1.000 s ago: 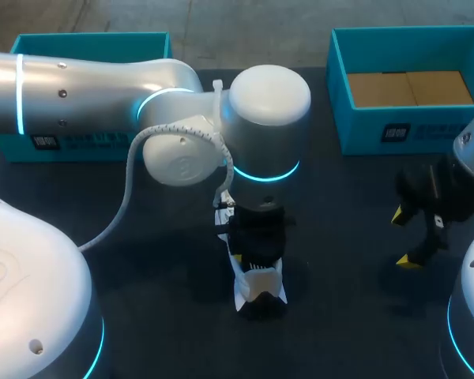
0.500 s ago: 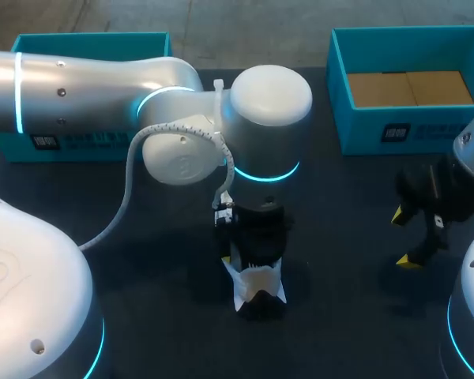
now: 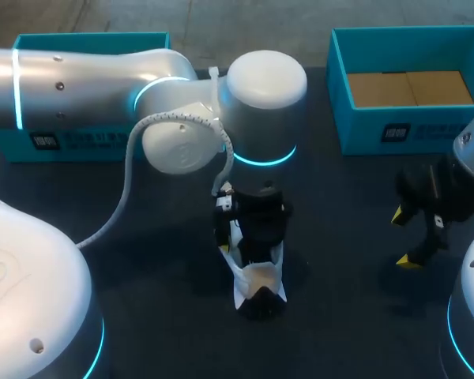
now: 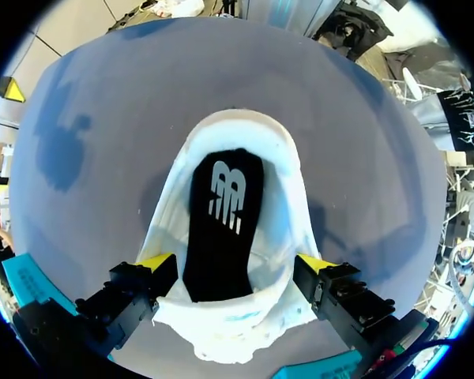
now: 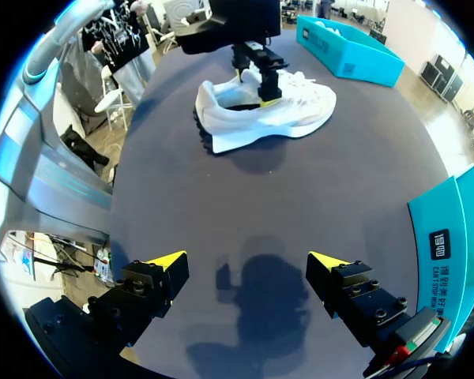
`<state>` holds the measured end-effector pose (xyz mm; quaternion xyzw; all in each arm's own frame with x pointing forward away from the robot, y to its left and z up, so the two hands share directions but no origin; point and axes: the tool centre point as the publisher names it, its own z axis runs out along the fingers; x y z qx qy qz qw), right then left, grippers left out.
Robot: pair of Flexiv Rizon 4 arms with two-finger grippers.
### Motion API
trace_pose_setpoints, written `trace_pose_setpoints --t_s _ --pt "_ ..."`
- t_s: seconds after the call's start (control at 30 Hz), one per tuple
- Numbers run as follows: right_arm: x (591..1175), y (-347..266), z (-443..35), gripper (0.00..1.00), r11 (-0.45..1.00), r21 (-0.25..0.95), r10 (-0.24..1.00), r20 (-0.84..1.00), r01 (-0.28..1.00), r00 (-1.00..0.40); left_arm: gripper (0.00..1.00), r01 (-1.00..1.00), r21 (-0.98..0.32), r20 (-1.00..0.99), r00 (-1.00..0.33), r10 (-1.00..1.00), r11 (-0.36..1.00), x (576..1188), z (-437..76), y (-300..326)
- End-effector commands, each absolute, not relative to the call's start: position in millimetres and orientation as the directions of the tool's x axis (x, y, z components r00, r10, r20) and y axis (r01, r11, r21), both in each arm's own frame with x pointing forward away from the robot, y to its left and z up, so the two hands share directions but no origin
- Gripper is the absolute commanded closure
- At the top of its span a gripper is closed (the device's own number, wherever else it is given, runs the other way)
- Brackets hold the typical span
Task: Take the shoe out of the shoebox, open the shoe tongue, remove and reinsert the insole, then place the shoe into the shoebox
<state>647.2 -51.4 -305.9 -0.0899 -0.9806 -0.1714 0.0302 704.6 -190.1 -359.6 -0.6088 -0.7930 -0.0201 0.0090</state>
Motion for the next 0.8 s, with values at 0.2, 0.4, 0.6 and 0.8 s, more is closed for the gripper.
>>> trace_pose_setpoints --t_s 0.2,0.4,0.6,0.8 --pt "645.4 -51.7 -305.5 0.00 0.925 0.331 0.167 0.087 0.186 -0.982 0.00 0.971 -0.003 0.048 -0.240 0.970 0.240 703.8 -359.1 -187.3" --pt "645.4 -51.7 -305.5 0.00 0.925 0.331 0.167 0.087 0.186 -0.982 0.00 0.980 -0.007 0.051 -0.196 0.979 0.197 694.9 -361.3 -190.8" --pt "645.4 -51.7 -305.5 0.00 0.925 0.331 0.167 0.087 0.186 -0.982 0.00 0.983 -0.008 0.042 -0.182 0.982 0.183 691.4 -360.1 -195.2" --pt "645.4 -51.7 -305.5 0.00 0.925 0.331 0.167 0.087 0.186 -0.982 0.00 0.983 -0.005 0.034 -0.185 0.982 0.186 693.7 -355.4 -195.9"
